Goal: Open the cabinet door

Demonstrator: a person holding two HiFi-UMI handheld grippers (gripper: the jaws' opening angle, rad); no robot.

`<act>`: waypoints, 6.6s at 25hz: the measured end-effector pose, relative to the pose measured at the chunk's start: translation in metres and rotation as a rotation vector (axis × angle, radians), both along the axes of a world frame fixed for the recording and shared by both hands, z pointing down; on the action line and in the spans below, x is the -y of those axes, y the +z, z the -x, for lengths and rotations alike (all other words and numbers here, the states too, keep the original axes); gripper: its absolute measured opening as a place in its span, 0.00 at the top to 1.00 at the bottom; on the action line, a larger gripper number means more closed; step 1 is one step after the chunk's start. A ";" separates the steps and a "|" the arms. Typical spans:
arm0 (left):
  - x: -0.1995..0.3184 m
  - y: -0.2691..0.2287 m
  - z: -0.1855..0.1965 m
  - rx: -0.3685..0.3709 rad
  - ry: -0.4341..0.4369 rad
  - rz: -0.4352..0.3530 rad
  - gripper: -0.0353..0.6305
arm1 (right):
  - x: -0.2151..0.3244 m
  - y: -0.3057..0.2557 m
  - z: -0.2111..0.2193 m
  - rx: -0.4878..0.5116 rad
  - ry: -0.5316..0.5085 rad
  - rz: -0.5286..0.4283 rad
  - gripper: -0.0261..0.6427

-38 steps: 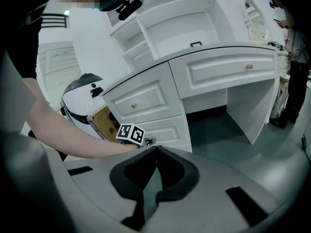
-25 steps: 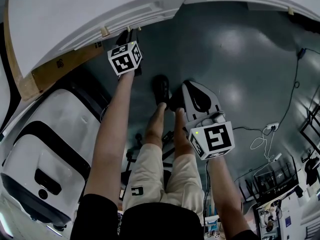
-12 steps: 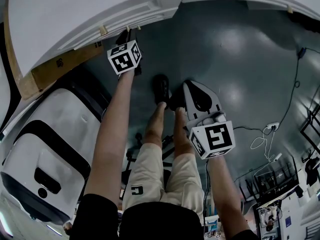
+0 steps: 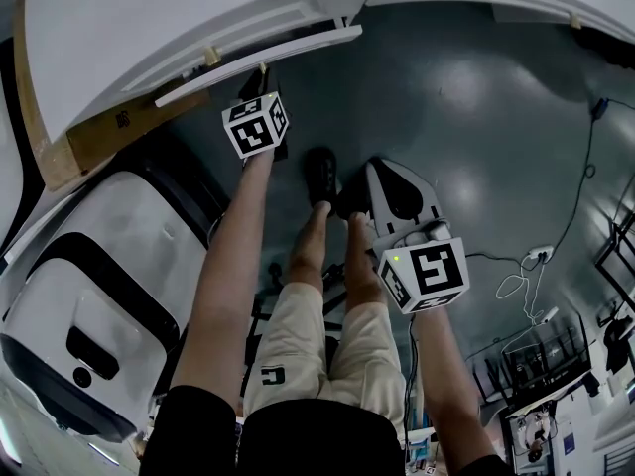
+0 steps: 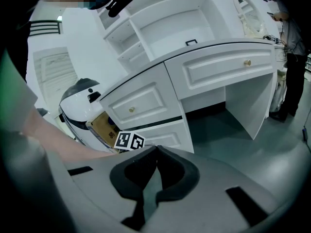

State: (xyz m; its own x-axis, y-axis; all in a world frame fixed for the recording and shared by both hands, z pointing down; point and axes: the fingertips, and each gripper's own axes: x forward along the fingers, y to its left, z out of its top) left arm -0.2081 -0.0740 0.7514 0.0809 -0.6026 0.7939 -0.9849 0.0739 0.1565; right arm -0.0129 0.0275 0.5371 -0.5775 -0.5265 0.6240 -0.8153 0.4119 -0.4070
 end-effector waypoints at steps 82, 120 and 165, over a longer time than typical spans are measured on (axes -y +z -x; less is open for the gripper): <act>-0.243 0.013 -0.060 0.012 -0.006 0.240 0.91 | -0.046 -0.007 -0.017 0.008 -0.020 0.019 0.94; -0.233 -0.301 -0.142 -0.096 0.147 -0.059 0.91 | -0.056 -0.225 -0.065 -0.080 -0.064 -0.168 0.93; -0.145 -0.711 -0.246 -0.176 0.602 -0.687 0.91 | -0.062 -0.511 -0.145 0.081 0.122 -0.641 0.94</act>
